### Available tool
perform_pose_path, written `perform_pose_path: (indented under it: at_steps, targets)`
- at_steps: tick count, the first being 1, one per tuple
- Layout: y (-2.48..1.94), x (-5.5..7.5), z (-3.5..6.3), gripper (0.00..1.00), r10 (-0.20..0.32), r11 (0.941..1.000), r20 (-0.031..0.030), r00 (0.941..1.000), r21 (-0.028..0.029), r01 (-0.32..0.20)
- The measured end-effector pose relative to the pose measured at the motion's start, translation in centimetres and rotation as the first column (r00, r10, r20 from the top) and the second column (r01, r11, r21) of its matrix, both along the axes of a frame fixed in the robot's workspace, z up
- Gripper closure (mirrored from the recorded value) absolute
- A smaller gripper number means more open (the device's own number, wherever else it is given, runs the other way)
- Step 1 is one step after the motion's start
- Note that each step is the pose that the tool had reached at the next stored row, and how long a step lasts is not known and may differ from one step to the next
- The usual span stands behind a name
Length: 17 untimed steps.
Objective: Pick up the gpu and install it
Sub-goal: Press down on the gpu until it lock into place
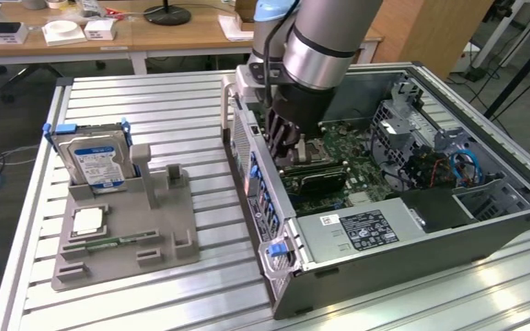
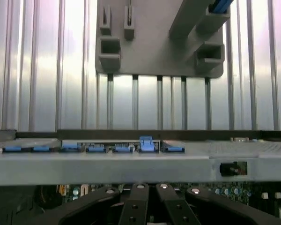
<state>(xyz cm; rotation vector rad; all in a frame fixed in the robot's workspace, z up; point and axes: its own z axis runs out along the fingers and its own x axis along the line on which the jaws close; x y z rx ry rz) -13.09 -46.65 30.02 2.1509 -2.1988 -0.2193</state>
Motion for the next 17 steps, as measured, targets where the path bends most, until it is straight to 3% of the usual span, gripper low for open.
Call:
perform_pose_path:
  at_steps: [1, 5, 9, 17]
  targets:
    - [-0.01, 0.0, 0.12, 0.89, 0.000, 1.0000, -0.0034, 1.0000, -0.0004, 0.000]
    - [-0.01, 1.0, 0.13, 0.89, 0.002, 0.9999, -0.0044, 1.0000, 0.0152, -0.002]
    - [-0.01, 1.4, 0.14, 0.89, 0.004, 0.9998, -0.0043, 1.0000, 0.0214, -0.003]
    - [-0.01, 1.4, 0.14, 0.89, 0.004, 0.9998, -0.0054, 1.0000, 0.0214, -0.003]
